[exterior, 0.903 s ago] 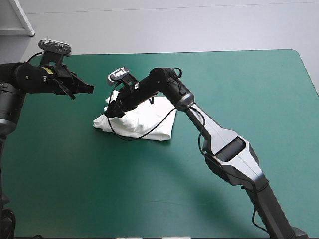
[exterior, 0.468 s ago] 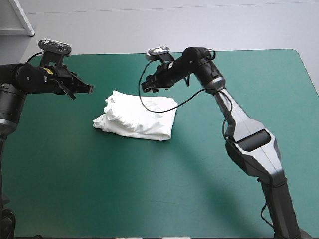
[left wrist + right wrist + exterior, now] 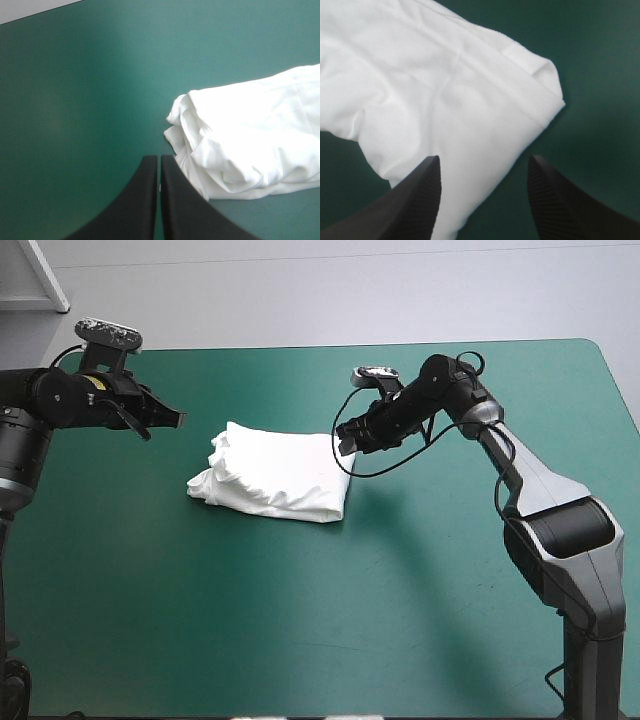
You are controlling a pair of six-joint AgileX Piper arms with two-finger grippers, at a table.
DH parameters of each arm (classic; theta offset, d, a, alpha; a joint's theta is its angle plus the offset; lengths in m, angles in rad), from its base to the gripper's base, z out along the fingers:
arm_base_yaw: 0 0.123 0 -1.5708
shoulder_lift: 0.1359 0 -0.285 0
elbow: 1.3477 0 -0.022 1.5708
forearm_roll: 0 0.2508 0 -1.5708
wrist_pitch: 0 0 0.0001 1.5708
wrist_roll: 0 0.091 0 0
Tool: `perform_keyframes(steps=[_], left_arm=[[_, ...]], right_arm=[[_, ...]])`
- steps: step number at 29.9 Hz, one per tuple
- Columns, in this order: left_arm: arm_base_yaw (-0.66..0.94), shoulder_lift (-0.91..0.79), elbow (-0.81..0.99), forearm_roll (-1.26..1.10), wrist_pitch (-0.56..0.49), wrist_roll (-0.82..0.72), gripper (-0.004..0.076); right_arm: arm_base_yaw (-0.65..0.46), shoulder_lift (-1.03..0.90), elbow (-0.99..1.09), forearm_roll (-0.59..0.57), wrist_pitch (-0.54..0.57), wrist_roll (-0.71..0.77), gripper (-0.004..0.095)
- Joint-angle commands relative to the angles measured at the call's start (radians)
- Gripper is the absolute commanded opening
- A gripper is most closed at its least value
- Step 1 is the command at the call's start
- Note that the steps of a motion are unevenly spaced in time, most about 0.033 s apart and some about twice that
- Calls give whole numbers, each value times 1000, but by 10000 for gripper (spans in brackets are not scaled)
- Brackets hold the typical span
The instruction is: Fold the cloth
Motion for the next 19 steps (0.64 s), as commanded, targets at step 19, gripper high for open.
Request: perform_keyframes(steps=[19], left_arm=[[-2,-37,-22,-10,-15,-4,21]], right_arm=[[-4,-2,126,242,-92,-111,281]])
